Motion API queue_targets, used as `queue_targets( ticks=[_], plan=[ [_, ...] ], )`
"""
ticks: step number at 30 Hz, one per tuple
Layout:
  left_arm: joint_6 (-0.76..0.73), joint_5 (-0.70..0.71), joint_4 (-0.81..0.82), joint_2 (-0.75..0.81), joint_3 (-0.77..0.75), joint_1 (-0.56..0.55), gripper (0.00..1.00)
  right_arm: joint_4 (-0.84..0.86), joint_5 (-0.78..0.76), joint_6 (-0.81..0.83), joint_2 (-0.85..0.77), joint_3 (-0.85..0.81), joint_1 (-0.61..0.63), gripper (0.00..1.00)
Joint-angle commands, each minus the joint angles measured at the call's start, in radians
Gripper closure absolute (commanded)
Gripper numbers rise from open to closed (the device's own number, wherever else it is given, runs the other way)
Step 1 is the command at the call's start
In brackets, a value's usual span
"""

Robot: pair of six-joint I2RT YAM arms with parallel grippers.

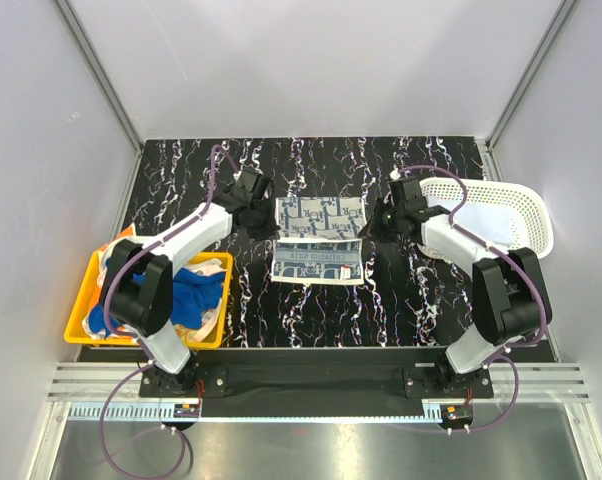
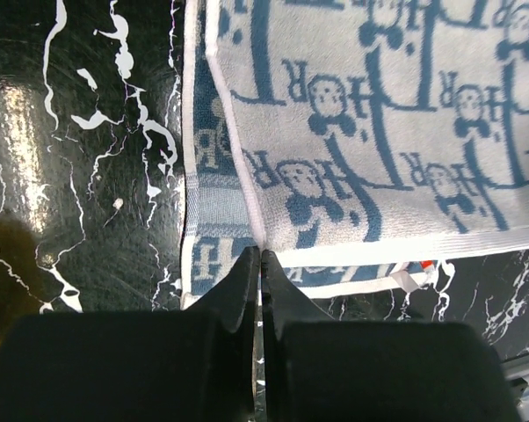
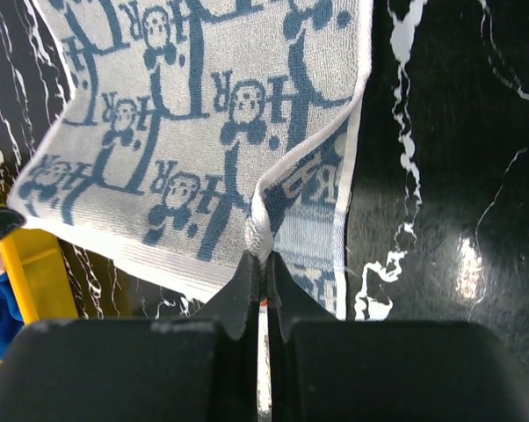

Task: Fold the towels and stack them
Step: Fold the towel

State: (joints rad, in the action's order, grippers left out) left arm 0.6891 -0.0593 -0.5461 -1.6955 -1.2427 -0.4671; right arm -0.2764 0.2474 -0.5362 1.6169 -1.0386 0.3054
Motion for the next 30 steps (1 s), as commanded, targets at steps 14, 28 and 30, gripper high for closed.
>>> queue_targets(
  ticks=[14,28,30],
  plan=[
    [-0.022,0.009,0.023,0.119,0.095,-0.001,1.0,0.016,-0.053,-0.048,-0.114,0.091,0.06,1.0],
    [-0.025,-0.005,0.032,0.166,0.132,0.001,1.0,0.006,-0.1,-0.091,-0.158,0.12,0.097,1.0],
    [-0.023,-0.008,0.046,0.175,0.149,0.002,1.0,0.014,-0.103,-0.102,-0.164,0.138,0.106,1.0]
  ],
)
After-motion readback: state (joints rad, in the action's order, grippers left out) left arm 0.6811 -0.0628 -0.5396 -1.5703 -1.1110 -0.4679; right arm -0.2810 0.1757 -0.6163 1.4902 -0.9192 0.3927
